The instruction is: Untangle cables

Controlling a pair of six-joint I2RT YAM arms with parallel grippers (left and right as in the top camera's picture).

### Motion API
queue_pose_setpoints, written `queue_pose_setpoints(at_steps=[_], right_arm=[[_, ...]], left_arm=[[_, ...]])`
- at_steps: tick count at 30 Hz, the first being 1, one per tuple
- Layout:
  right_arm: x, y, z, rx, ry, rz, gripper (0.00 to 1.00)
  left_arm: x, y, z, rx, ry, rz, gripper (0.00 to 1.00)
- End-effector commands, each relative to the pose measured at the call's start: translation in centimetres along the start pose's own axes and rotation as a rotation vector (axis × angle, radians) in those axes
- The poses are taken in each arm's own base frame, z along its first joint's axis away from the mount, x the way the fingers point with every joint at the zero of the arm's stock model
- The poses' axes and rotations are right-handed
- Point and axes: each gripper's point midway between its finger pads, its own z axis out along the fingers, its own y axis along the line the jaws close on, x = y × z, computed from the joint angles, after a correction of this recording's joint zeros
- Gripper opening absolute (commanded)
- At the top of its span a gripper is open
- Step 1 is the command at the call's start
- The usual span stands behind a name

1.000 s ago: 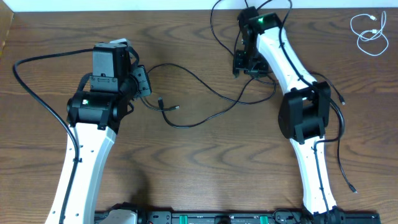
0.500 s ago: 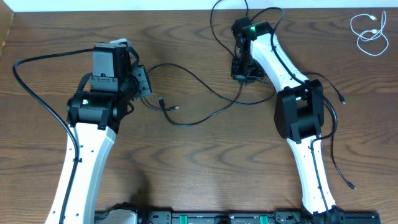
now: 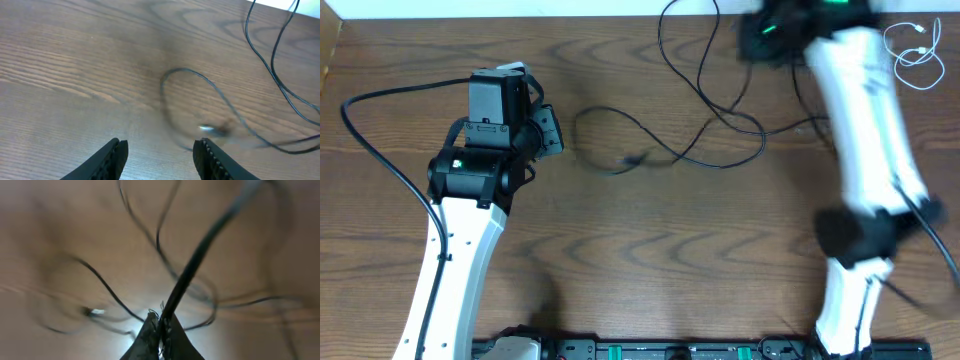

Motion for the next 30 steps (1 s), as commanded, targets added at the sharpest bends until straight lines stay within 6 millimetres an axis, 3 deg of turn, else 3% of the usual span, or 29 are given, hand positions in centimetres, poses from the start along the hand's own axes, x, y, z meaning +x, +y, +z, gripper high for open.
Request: queue_pose_setpoints(at_steps=[1, 4, 7, 10, 12, 15, 18, 21, 26, 28, 30], right_arm=[[-3.8, -3.7, -11.4, 0.078, -0.298, 0.012, 0.01], [-5.5, -5.6, -19.6, 0.050, -0.517, 0.053, 0.01], [-5.6, -5.5, -22.5, 0.002, -0.585, 0.049, 0.01], [-5.3, -4.0, -22.6, -0.073, -0.572, 0.024, 0.01], [-5.1, -3.5, -21.5, -0.085, -0.540, 0.018, 0.01], [-5.3, -3.7, -20.5, -0.074, -0.523, 0.023, 0.01], [-6.7, -5.4, -20.2, 0.002, -0.566, 0.044, 0.01], [-8.9, -7.7, -22.0, 0.103, -0.681, 0.052, 0.01], [-11.7, -13.2, -30.1, 0.331, -0.976, 0.137, 0.01], [-10.8, -16.9, -37.8, 0.493, -1.169, 0.214, 0.01], [-10.3, -18.1, -39.8, 0.536, -1.213, 0.230, 0.01]], left_arm=[[-0.5, 0.1, -0.2, -0.008, -0.011, 0.010, 0.48], [-0.5, 0.1, -0.2, -0.008, -0.011, 0.010, 0.48], [-0.5, 0.1, -0.2, -0.008, -0.011, 0.010, 0.48], [-0.5, 0.1, -0.2, -0.008, -0.011, 0.010, 0.48], [-0.5, 0.1, -0.2, -0.007, -0.009, 0.010, 0.48], [-0.1, -0.4, -0.1, 0.022, 0.009, 0.011, 0.48], [0.3, -0.5, 0.6, 0.027, 0.035, 0.011, 0.48], [0.6, -0.5, 1.4, 0.020, 0.057, 0.012, 0.48], [1.0, -0.4, 2.3, 0.012, 0.083, 0.013, 0.48], [0.8, -0.5, 2.4, 0.014, 0.076, 0.013, 0.48], [0.6, -0.5, 2.4, 0.016, 0.069, 0.012, 0.48]])
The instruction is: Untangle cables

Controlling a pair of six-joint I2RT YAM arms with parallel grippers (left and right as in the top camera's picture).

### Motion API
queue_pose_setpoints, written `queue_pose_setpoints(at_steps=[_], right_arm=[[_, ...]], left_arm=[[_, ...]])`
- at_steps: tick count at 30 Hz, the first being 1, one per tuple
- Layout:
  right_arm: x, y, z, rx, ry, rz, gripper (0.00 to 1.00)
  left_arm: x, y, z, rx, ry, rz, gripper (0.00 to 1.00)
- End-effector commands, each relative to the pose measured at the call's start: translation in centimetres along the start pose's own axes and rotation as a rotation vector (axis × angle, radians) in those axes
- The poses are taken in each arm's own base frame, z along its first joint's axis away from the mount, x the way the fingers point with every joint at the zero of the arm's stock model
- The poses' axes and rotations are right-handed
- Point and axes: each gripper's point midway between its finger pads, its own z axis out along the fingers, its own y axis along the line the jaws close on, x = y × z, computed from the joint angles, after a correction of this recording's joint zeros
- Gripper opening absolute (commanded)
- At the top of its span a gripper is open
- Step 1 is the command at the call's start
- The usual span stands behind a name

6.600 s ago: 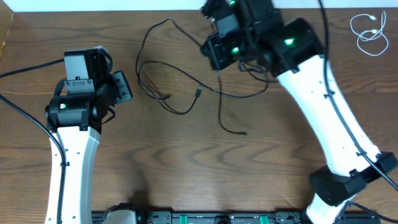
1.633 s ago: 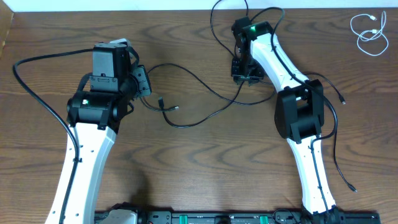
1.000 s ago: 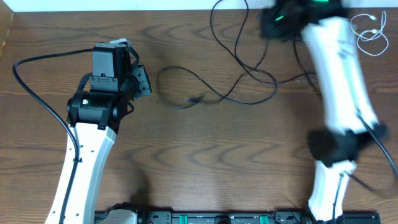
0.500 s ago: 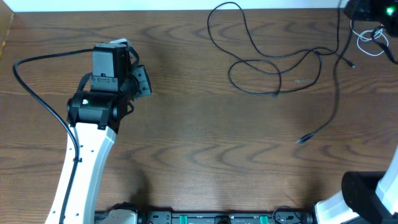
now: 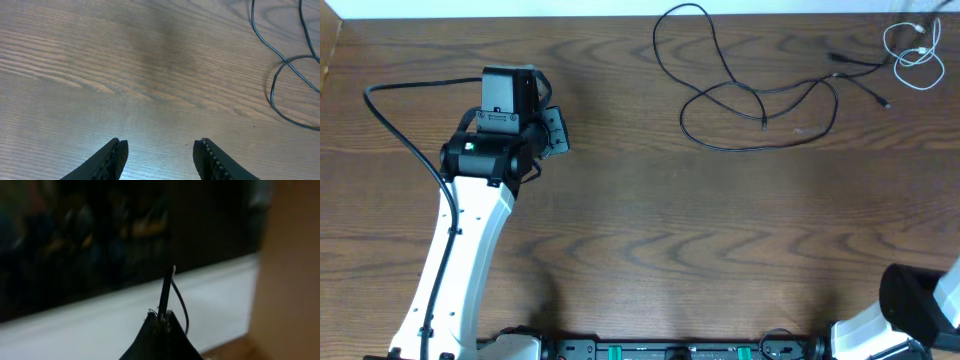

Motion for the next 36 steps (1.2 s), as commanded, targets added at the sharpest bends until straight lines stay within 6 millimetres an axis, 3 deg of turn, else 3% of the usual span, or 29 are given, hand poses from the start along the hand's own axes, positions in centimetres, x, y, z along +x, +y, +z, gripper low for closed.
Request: queue_pose_setpoints(at_steps=[1, 5, 11, 14, 17, 21, 25, 28, 30, 31, 32, 36], right_arm=[[-5.9, -5.2, -4.5, 0.165, -0.167, -0.002, 0.01], [-5.4, -7.9, -3.5, 0.235, -0.155, -0.018, 0.01], [-3.1, -12.6, 2.3, 0.333, -0.144, -0.027, 0.01], [-0.5, -14.5, 5.8, 0.361, -0.109, -0.022, 0.01], [1.9, -16.0, 8.7, 0.381, -0.075, -0.025, 0.01], [3.4, -17.3, 11.0, 0.364, -0.074, -0.027, 0.01], [4.5, -18.9, 11.5, 0.339, -0.031, -0.026, 0.01], [8.1, -22.3, 10.6, 0.426, 0.116, -0.007, 0.01], [12.3, -25.6, 9.2, 0.519, 0.278, 0.033, 0.01], [13.2, -26.2, 8.9, 0.536, 0.310, 0.048, 0.01], [16.3, -28.4, 7.6, 0.598, 0.422, 0.104, 0.01], [22.1, -32.1, 6.1, 0.679, 0.597, 0.188, 0.01]], left_arm=[[-0.9, -0.3, -0.4, 0.016, -0.027, 0.010, 0.48], [-1.2, -0.4, -0.4, 0.020, -0.039, 0.009, 0.48], [-1.2, -0.4, -0.2, 0.020, -0.038, 0.009, 0.48], [-1.2, -0.4, -0.2, 0.020, -0.038, 0.009, 0.48], [-1.2, -0.4, -0.2, 0.020, -0.039, 0.008, 0.48], [-1.6, -0.6, -0.3, 0.024, -0.052, 0.005, 0.48], [-1.9, -0.7, -0.3, 0.028, -0.066, 0.005, 0.48], [-2.2, -0.8, -0.3, 0.032, -0.079, 0.002, 0.48], [-2.5, -0.8, -0.3, 0.035, -0.088, -0.011, 0.48], [-2.5, -0.8, -0.3, 0.036, -0.088, -0.013, 0.48], [-2.4, -0.8, -0.3, 0.036, -0.087, -0.014, 0.48], [-2.4, -1.0, -0.3, 0.044, -0.085, -0.021, 0.48]])
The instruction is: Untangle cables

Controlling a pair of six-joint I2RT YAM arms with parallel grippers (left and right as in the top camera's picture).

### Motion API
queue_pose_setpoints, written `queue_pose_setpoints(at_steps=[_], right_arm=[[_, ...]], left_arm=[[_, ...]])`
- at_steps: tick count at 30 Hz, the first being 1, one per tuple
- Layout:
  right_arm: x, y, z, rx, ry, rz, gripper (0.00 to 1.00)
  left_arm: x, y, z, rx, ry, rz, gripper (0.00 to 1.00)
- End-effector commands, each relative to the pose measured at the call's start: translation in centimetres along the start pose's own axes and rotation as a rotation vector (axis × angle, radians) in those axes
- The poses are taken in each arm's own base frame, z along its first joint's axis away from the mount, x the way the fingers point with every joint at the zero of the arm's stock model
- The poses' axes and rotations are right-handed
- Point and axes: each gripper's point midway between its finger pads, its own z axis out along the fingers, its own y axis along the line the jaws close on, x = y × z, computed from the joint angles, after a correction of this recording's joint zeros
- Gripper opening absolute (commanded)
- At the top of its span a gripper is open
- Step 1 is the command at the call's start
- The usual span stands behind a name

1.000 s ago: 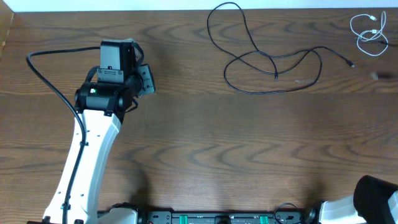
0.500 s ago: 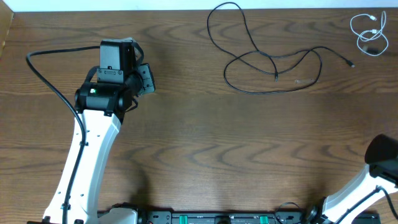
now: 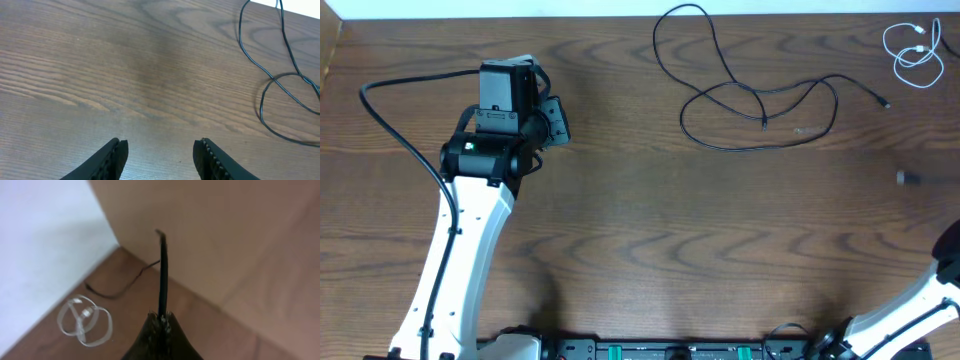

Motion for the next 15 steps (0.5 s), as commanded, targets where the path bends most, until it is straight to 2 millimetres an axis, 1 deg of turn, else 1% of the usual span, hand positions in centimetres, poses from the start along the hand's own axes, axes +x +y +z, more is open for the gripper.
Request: queue_pose_setpoints(at_steps=[1, 2, 4, 5, 6, 7, 8, 9, 12, 13, 14, 15], right_arm=[[3.5, -2.6, 4.2, 0.056, 0.130, 0.064, 0.01], [4.3, -2.9, 5.1, 0.061, 0.158, 0.061, 0.01], [5.3, -2.7, 6.4, 0.042, 0.192, 0.028, 0.01], [5.6, -1.9, 7.4, -0.006, 0.197, -0.011, 0.01], [5.3, -0.3, 8.1, -0.098, 0.181, -0.068, 0.01], [4.8, 2.0, 8.4, -0.233, 0.148, -0.131, 0.01], [4.4, 2.9, 8.4, -0.280, 0.129, -0.145, 0.01], [3.4, 3.8, 8.2, -0.315, 0.084, -0.152, 0.01], [1.4, 3.8, 8.4, -0.276, -0.005, -0.162, 0.01], [0.3, 4.0, 8.4, -0.267, -0.056, -0.207, 0.01], [-0.3, 4.3, 8.3, -0.274, -0.083, -0.226, 0.01], [-1.4, 5.0, 8.0, -0.302, -0.135, -0.254, 0.01]], left_arm=[[-0.5, -0.3, -0.2, 0.016, -0.010, -0.014, 0.48], [-0.5, -0.3, -0.2, 0.015, -0.010, -0.014, 0.48], [-0.5, -0.3, -0.2, 0.015, -0.010, -0.014, 0.48], [-0.5, -0.3, -0.2, 0.015, -0.010, -0.015, 0.48], [-0.6, -0.3, -0.2, 0.015, -0.010, -0.023, 0.48], [-0.5, -0.3, -0.2, 0.015, -0.010, -0.033, 0.48], [-0.6, -0.3, -0.2, 0.015, -0.010, -0.033, 0.48], [-0.5, -0.3, -0.2, 0.015, -0.010, -0.033, 0.48], [-0.6, -0.3, -0.2, 0.015, -0.010, -0.033, 0.48], [-0.6, -0.3, -0.2, 0.015, -0.010, -0.033, 0.48], [-0.6, -0.3, -0.2, 0.015, -0.012, -0.033, 0.48], [-0.7, -0.4, -0.1, 0.017, -0.016, -0.033, 0.48]])
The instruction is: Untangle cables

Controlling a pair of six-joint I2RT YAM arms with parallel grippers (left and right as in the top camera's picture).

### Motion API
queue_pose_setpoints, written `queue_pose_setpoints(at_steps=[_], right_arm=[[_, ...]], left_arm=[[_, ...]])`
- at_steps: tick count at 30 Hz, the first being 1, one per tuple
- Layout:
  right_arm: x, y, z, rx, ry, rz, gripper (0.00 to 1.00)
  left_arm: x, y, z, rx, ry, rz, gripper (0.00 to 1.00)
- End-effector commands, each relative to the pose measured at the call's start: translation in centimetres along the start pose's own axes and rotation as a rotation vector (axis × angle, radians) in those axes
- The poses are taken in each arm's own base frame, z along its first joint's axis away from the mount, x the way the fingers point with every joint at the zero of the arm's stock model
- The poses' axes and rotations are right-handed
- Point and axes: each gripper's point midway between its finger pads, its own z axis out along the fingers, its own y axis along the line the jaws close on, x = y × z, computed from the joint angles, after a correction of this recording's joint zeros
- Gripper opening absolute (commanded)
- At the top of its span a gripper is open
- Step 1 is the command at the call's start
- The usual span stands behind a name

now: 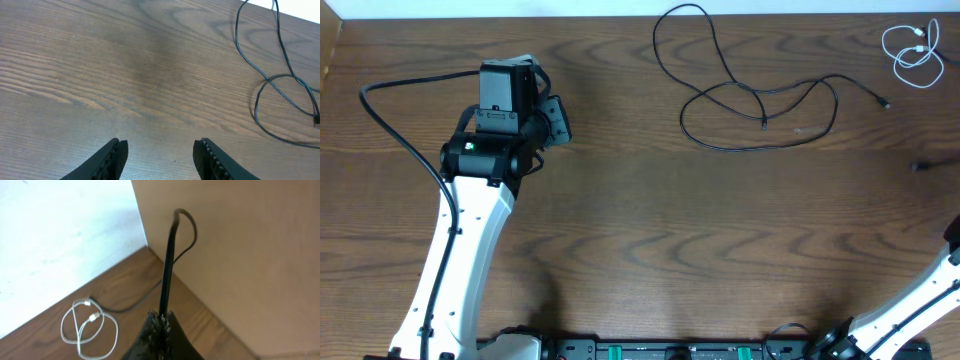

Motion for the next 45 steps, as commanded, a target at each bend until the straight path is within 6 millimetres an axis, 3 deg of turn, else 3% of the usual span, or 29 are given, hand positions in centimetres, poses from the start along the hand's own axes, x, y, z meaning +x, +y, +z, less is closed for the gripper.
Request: queue_pose_setpoints(at_steps=[1, 4, 7, 9, 11, 14, 15, 16, 17, 18, 19, 22, 26, 30, 31, 34, 36, 38, 40, 45], right_arm=[[-2.8, 1.6, -1.2, -0.055, -0.101, -0.116, 0.01], [-3.1, 2.0, -1.2, -0.068, -0.117, -0.174, 0.01], [-0.6, 0.2, -0.5, 0.040, -0.013, -0.190, 0.01], [2.7, -2.0, 0.6, 0.143, 0.108, -0.182, 0.01], [8.3, -4.0, 3.2, 0.214, 0.282, -0.186, 0.01], [13.5, -4.5, 5.9, 0.208, 0.419, -0.189, 0.01], [14.2, -4.6, 6.4, 0.210, 0.437, -0.189, 0.01], [15.5, -4.7, 7.2, 0.208, 0.464, -0.190, 0.23], [16.0, -4.8, 7.5, 0.207, 0.473, -0.189, 0.66], [16.1, -4.8, 7.6, 0.209, 0.473, -0.180, 0.90], [16.0, -4.8, 7.7, 0.214, 0.465, -0.163, 0.99], [14.4, -4.2, 6.9, 0.200, 0.421, -0.102, 0.99], [10.8, 1.5, 3.8, -0.092, 0.352, -0.043, 0.99], [7.3, 6.3, -1.9, -0.319, 0.301, -0.022, 0.99], [6.0, 7.6, -4.3, -0.370, 0.280, -0.023, 0.99], [3.4, 9.7, -9.3, -0.402, 0.221, -0.054, 0.99], [2.9, 10.5, -11.2, -0.408, 0.211, -0.066, 0.99], [3.3, 11.2, -13.1, -0.400, 0.235, -0.075, 0.99], [4.9, 11.7, -14.4, -0.379, 0.305, -0.081, 0.99], [8.7, 13.9, -16.4, -0.421, 0.466, -0.093, 0.99]], left_arm=[[-0.8, -0.2, 0.0, 0.004, -0.020, -0.006, 0.48], [-0.7, -0.2, 0.4, 0.002, -0.013, -0.008, 0.48], [-0.4, -0.1, 1.2, -0.004, 0.005, -0.029, 0.48], [-0.2, -0.1, 1.6, -0.005, 0.019, -0.028, 0.48], [0.0, -1.0, 1.7, 0.039, 0.032, -0.024, 0.43], [-0.1, -1.8, 1.7, 0.055, 0.019, -0.008, 0.43], [-0.2, -2.0, 1.7, 0.058, 0.016, -0.004, 0.43], [-0.2, -2.1, 1.7, 0.061, 0.013, -0.001, 0.43], [-0.3, -2.2, 1.7, 0.063, 0.010, 0.003, 0.43], [-0.3, -2.2, 1.7, 0.063, 0.009, 0.002, 0.43], [-0.3, -2.2, 1.7, 0.063, 0.009, 0.002, 0.43], [-0.4, -2.2, 1.6, 0.065, 0.004, 0.003, 0.43], [-0.7, -2.3, 1.6, 0.069, -0.006, 0.015, 0.43], [-0.9, -2.4, 1.3, 0.073, -0.021, 0.058, 0.43], [-1.1, -2.4, 1.0, 0.075, -0.028, 0.066, 0.43], [-1.8, -2.6, -0.7, 0.085, -0.074, 0.075, 0.43], [-2.3, -2.7, -1.8, 0.094, -0.107, 0.102, 0.43], [-2.8, -2.8, -3.0, 0.100, -0.142, 0.112, 0.43], [-3.7, -2.6, -4.9, 0.094, -0.203, 0.109, 0.43], [-4.9, -3.0, -8.3, 0.124, -0.303, 0.107, 0.43]])
